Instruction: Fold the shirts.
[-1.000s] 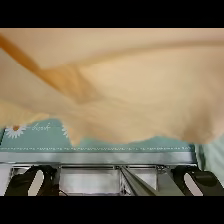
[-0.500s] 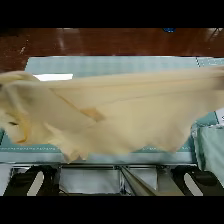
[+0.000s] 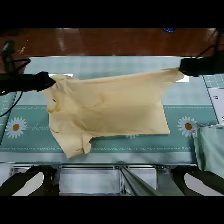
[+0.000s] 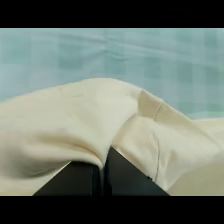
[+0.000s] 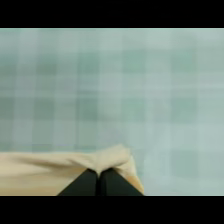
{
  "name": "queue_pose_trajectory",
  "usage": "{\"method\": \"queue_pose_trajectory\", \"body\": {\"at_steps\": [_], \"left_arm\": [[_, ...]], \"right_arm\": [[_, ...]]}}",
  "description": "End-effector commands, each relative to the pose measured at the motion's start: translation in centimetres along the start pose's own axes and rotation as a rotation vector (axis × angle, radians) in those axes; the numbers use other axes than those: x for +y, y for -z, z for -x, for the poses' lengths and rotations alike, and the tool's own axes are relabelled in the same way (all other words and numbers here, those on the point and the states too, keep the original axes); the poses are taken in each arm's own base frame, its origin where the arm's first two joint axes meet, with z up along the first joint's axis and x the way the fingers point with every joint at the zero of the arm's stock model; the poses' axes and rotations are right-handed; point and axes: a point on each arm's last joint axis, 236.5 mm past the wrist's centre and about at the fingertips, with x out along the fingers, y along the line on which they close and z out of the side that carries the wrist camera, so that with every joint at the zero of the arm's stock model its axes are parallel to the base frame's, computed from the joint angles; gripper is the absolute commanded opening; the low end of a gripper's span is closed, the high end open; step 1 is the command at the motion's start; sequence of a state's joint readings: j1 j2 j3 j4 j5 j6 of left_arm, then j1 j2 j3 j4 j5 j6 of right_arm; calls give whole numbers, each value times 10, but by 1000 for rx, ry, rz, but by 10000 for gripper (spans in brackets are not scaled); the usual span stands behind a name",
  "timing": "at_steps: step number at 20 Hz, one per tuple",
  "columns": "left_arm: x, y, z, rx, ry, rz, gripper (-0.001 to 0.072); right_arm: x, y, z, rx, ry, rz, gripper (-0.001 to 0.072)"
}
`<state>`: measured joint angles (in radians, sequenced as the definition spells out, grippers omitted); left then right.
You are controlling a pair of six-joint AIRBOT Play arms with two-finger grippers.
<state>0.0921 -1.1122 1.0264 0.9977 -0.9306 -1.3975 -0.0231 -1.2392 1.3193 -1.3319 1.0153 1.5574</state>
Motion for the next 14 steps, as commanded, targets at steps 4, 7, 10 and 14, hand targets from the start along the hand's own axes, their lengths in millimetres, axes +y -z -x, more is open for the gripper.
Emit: {"method": "queue_pose_trajectory", "body": {"at_steps": [4,7,10,14], "left_arm": [[32,-36,-92,54,-7,66,25],[35,-44,-85,56,-13,92,508],[40,-43,-40,152,10,111,508],[74,7,9,222,-61,112,508]], "right_arm": [[-1,-7,-143,117,-100,-183,147],[-11,-3,-144,174,-83,-192,407],[-68,12,-85,288,69,-139,406],[-131,78,-17,391,174,-256,405]]}}
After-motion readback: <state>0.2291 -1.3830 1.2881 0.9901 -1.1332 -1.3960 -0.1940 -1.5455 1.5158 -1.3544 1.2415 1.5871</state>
